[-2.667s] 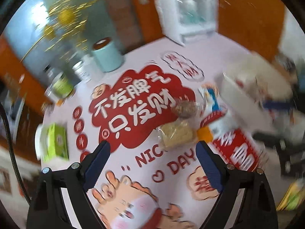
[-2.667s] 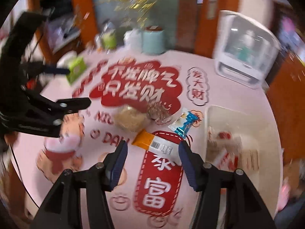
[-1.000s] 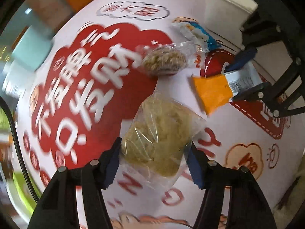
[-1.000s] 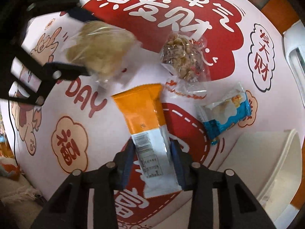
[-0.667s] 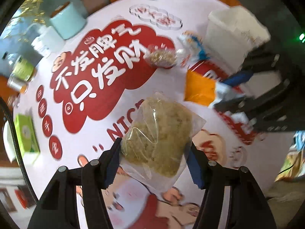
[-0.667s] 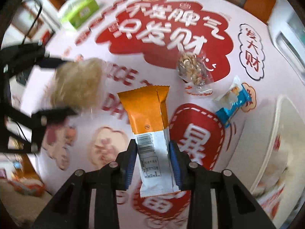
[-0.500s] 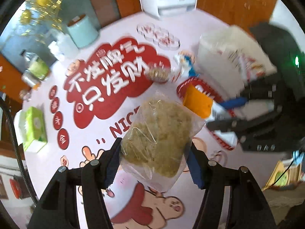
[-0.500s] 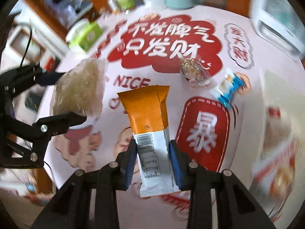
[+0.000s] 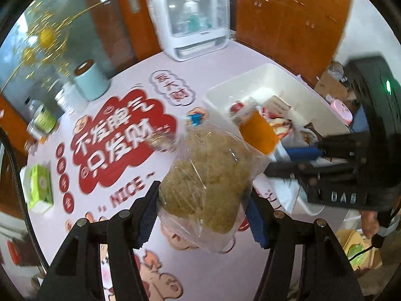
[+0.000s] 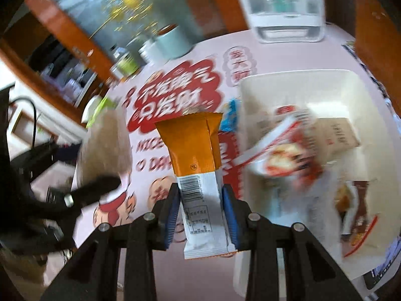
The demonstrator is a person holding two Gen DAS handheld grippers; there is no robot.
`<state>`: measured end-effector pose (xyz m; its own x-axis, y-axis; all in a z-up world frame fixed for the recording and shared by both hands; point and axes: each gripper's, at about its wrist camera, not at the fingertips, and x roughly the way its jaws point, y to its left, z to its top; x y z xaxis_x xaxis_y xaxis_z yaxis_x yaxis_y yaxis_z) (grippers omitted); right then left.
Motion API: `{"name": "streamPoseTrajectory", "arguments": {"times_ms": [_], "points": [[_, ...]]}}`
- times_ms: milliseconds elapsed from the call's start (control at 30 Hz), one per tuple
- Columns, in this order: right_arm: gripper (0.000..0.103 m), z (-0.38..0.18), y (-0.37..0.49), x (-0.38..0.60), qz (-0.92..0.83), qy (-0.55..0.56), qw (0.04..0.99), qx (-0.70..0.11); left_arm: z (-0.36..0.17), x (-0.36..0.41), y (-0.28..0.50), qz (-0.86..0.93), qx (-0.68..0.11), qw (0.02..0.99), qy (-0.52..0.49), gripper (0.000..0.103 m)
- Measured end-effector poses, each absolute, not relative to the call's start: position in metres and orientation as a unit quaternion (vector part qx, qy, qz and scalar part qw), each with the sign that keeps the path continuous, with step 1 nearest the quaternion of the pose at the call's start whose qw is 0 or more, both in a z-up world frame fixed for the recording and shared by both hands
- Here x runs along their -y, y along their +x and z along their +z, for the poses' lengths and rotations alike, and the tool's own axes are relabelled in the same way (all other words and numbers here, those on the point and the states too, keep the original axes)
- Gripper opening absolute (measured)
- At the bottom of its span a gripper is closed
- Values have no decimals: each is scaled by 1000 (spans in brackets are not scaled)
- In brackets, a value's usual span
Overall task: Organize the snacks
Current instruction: 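Carry both items over the white bin and open both grippers to drop them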
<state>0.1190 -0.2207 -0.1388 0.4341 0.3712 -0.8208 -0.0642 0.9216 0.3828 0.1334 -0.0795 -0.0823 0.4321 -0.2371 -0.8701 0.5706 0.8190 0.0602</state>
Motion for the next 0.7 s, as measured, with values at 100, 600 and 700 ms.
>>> {"name": "streamPoseTrajectory", "arguments": {"times_ms": [100,600,700], "points": [[34,-140,122,252,96,163,839,-510,-86,111,137,-254,-470,824,188,62],[34,-168,142,352,-46,168,840,-515,-152,217,185,-263,-533,786,171,62],[34,-172,146,360,-75,152,840,-516,-155,236,193,-258,-521,796,169,62]]}}
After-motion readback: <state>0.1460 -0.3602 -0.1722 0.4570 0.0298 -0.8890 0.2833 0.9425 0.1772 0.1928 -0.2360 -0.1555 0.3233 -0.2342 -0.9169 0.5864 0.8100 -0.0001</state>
